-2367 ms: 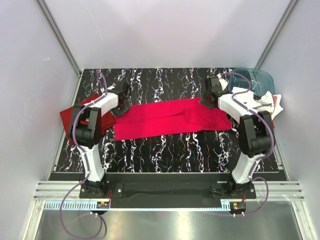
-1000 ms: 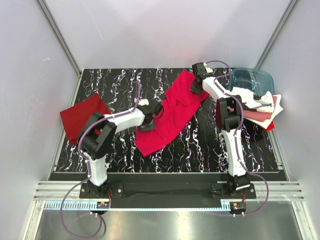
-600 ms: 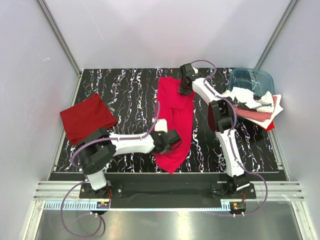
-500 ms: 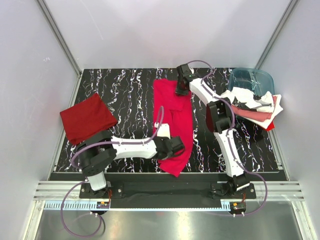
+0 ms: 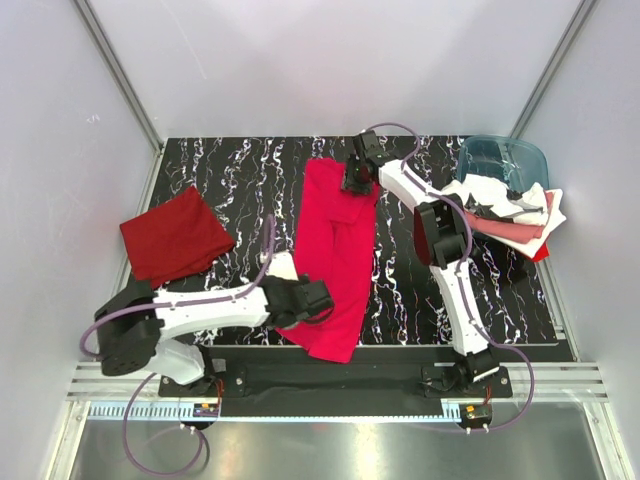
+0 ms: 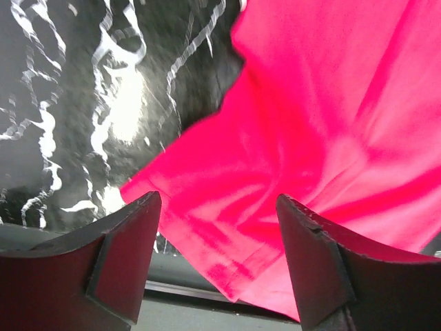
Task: Fold and stack the t-shirts
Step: Fold the tshirt
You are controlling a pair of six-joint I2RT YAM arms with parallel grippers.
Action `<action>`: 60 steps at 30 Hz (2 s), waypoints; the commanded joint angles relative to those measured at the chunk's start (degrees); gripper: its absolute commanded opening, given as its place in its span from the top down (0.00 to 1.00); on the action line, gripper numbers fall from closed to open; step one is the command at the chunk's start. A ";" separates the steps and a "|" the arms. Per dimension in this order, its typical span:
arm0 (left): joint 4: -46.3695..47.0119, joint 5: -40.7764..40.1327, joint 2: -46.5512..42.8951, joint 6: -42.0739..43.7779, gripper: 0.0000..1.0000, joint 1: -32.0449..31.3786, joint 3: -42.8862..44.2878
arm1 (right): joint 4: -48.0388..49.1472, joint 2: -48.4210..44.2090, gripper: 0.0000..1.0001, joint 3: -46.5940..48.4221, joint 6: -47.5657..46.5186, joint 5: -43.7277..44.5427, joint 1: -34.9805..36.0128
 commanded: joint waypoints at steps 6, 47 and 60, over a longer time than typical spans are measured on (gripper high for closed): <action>7.78 -1.01 -13.07 11.35 0.13 3.75 -3.43 | 7.60 -16.61 0.48 -16.54 -1.34 -0.84 1.19; 40.61 26.88 -10.45 33.53 0.03 35.22 -0.89 | -0.82 11.28 0.84 11.19 6.39 2.78 -6.19; 44.29 35.82 -5.53 36.07 0.01 36.46 0.42 | 5.39 2.37 0.27 3.78 2.03 -4.80 -8.49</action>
